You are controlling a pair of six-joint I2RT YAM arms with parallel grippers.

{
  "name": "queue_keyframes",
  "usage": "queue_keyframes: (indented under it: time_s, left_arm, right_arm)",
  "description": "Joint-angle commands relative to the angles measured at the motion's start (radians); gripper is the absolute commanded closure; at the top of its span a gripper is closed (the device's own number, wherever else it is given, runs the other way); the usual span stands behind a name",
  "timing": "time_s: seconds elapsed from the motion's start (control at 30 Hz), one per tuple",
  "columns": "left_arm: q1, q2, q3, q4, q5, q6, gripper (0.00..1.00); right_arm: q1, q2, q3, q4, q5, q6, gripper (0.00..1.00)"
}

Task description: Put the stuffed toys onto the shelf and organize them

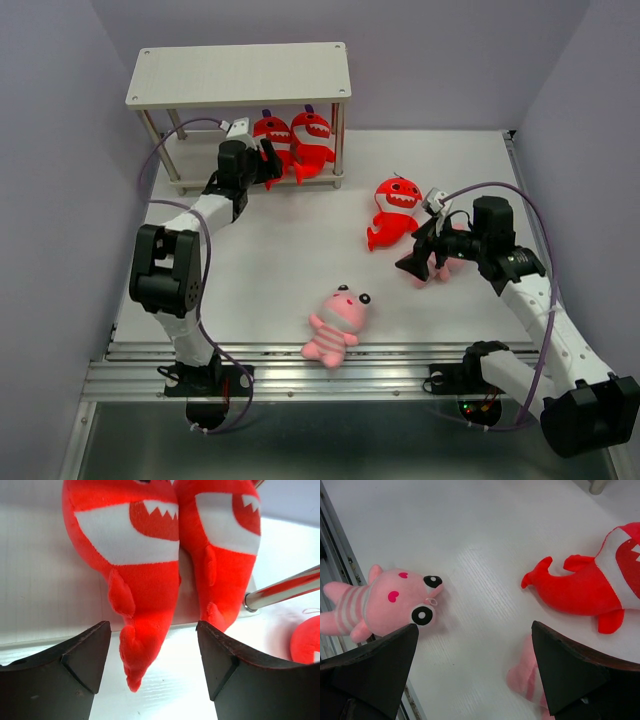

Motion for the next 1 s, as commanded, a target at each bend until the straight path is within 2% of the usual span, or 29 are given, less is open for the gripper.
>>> queue_keyframes:
  time_s: [0.0,0.13,0.33,0.43,0.57,0.67,0.87,0.97]
  left_arm:
    - [0.001,-0.109,-0.025,0.019,-0.029,0.003,0.19]
    - [0.012,-0.158,-0.044,-0.025,-0.069,0.003,0.19]
    - [0.024,-0.331,-0.139,-0.079,-0.089,0.017,0.18]
    - [0.024,-0.461,-0.212,-0.104,-0.069,0.012,0.15]
    - [0.031,-0.717,-0.300,-0.191,0.006,-0.002,0.12]
    - [0.034,-0.906,-0.415,-0.226,0.076,-0.019,0.01]
    - [0.032,-1.230,-0.561,-0.260,0.107,-0.032,0.01]
    - [0.032,-1.330,-0.608,-0.282,0.118,-0.016,0.01]
  right_arm:
    - [-0.005,0.000,-0.016,0.047,0.009,-0.017,0.00]
    - [-0.005,0.000,-0.016,0.049,0.017,-0.020,0.00]
    - [-0.005,0.008,-0.017,0.047,0.041,-0.028,0.00]
    - [-0.005,0.014,-0.014,0.050,0.084,-0.031,0.00]
    - [-0.005,0.051,-0.013,0.078,0.124,-0.008,0.00]
    - [-0.005,0.141,0.057,0.100,0.165,0.061,0.00]
    - [-0.005,0.357,0.243,0.118,0.352,0.188,0.00]
    - [-0.005,0.488,0.352,0.130,0.447,0.265,0.00]
